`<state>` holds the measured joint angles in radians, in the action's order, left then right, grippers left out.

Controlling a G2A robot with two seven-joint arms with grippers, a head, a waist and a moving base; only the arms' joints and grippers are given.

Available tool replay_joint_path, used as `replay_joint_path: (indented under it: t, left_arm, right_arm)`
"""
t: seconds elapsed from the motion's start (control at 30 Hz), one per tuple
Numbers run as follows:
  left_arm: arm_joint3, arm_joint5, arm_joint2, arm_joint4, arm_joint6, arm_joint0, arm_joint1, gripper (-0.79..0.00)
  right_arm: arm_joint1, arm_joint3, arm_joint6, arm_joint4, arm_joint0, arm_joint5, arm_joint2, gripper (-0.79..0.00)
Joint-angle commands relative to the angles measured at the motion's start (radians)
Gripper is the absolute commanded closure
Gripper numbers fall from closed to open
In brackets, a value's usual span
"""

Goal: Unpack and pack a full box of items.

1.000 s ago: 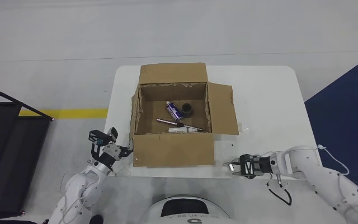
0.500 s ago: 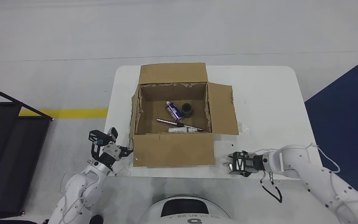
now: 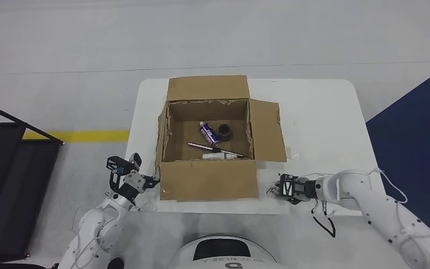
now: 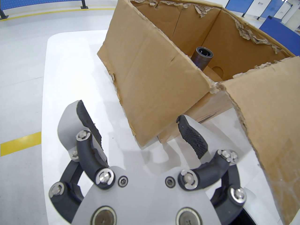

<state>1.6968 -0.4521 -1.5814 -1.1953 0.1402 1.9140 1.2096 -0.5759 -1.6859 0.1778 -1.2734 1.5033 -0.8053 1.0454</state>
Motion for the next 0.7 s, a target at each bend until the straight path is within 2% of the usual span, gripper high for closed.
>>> replay_joint_path:
  t: [0.0, 0.07, 0.13, 0.4, 0.67]
  left_arm:
    - [0.0, 0.0, 0.0, 0.0, 0.0, 0.0, 0.0, -0.785]
    - [0.0, 0.0, 0.0, 0.0, 0.0, 0.0, 0.0, -0.785]
    - [0.0, 0.0, 0.0, 0.0, 0.0, 0.0, 0.0, -0.785]
    - [0.0, 0.0, 0.0, 0.0, 0.0, 0.0, 0.0, -0.785]
    - [0.0, 0.0, 0.0, 0.0, 0.0, 0.0, 0.0, -0.785]
  right_arm:
    - [-0.001, 0.0, 0.004, 0.003, 0.002, 0.005, 0.005, -0.191]
    - [-0.002, -0.003, 0.013, 0.006, 0.005, 0.015, 0.01, -0.142]
    - [-0.003, -0.008, 0.022, 0.012, 0.008, 0.022, 0.014, -0.009]
    - [-0.008, -0.014, 0.03, 0.056, 0.01, 0.015, 0.033, 0.0]
    - [0.019, 0.055, -0.171, 0.107, 0.045, -0.15, 0.169, 0.0]
